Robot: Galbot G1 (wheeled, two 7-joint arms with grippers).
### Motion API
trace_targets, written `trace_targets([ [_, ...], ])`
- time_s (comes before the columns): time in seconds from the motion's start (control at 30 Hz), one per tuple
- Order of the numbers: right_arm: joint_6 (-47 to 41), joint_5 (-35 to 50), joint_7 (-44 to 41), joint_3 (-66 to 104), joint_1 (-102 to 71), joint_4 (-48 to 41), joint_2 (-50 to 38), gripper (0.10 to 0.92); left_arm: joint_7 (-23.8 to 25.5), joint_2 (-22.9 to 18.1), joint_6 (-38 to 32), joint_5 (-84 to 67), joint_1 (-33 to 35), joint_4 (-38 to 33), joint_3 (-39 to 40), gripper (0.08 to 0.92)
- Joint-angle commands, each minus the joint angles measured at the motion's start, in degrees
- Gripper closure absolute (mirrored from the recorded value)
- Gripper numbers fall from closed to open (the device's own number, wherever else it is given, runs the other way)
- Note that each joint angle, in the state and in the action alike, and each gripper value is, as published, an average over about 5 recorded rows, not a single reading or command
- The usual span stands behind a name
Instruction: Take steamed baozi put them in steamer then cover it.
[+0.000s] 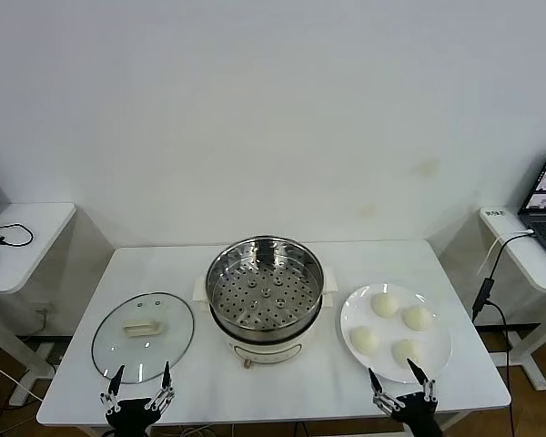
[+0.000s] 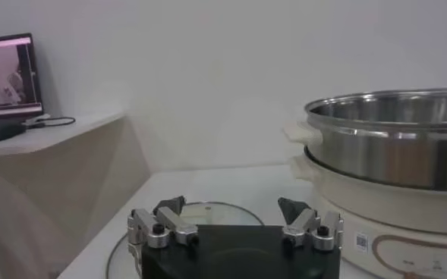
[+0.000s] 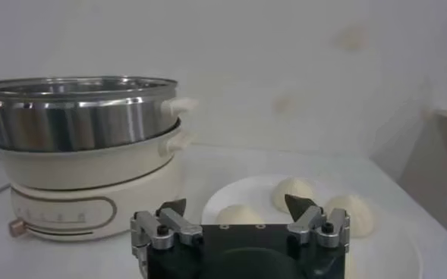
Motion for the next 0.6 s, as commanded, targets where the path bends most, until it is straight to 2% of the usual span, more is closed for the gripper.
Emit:
trace_targets([
  [0.03,-0.24,-10.93,1.68,2.65,2.97,-0.35,-2.24,0.203,0.29,-0.06,1.59,1.3,0.06,-0.21,-0.14,0.177],
  [0.2,-1.47,-23.9,1.22,5.36,8.96,-2.35,-7.98,0.203,-0.53,0.31,2.95,4.56,-0.48,-0.67,0.22,0.177],
  [0.33,-2.73,-33.14,-2.5,6.88,14.96,-5.24,-14.08,0.203,-0.95,0.55,3.58,6.9,-1.7,-0.83,0.2,0.177],
  [0.6,-6.08,-39.45,-16.68,5.57,24.29,-10.56,-27.5,0.203,-1.36,-0.18,2.72,9.14,-4.36,-1.02,0.09,0.177],
])
